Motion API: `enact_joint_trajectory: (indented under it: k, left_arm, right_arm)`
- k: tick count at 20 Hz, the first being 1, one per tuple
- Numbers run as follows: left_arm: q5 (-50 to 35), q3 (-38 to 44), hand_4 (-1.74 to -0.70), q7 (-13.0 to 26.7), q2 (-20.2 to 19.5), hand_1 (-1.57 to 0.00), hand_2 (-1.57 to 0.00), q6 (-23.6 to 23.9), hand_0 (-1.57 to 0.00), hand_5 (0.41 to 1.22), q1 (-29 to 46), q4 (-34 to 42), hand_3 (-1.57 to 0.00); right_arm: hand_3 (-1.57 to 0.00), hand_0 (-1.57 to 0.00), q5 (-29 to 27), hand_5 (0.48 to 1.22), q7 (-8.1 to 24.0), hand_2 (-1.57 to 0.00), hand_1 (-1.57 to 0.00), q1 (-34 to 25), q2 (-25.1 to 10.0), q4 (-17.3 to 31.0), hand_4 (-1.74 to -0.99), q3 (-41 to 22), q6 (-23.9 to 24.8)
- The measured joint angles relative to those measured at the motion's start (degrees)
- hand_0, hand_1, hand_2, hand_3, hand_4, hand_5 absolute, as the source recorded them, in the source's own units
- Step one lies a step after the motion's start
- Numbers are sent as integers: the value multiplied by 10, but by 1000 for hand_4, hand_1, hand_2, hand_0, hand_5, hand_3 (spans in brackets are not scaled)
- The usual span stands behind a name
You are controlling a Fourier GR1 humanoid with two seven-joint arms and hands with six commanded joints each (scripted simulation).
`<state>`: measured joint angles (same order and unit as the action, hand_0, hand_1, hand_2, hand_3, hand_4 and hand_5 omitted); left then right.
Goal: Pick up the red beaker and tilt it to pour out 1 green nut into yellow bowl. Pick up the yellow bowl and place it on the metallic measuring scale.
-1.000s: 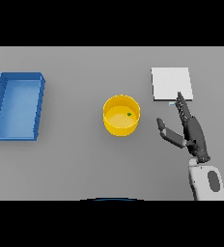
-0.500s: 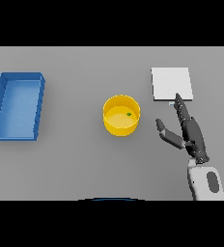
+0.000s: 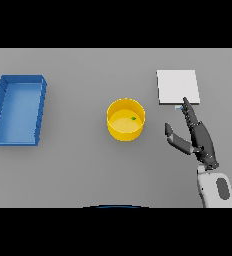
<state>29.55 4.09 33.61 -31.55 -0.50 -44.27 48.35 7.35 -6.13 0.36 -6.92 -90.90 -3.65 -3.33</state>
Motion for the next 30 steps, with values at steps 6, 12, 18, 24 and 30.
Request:
enact_joint_trajectory:
  k: [6,12,18,24,30]
  left_arm:
    - [0,20,-1588,12,28,-1571,-1571,1,-1571,962,65,80,-1442]
    - [-32,46,-974,11,58,-1038,-934,-76,-1227,735,118,160,-580]
    - [-42,47,-794,13,56,-271,-244,-153,-321,659,126,199,-151]
    - [-2,41,-738,13,65,-70,-63,-169,-83,656,128,196,-39]
    - [-1,51,-716,8,82,-18,-16,-138,-21,682,135,225,-9]
  right_arm:
    - [1,1,6,728,6,1,1,0,3,-5,-1326,-2,7]
    - [1,1,12,729,10,1,1,-2,3,-6,-1320,-5,10]
    - [1,1,13,724,15,1,1,-7,10,-1,-1315,-6,13]
    - [1,1,26,714,3,1,1,4,5,-3,-1290,-10,16]
    - [1,1,93,663,61,1,1,-31,-11,-16,-1190,-37,36]
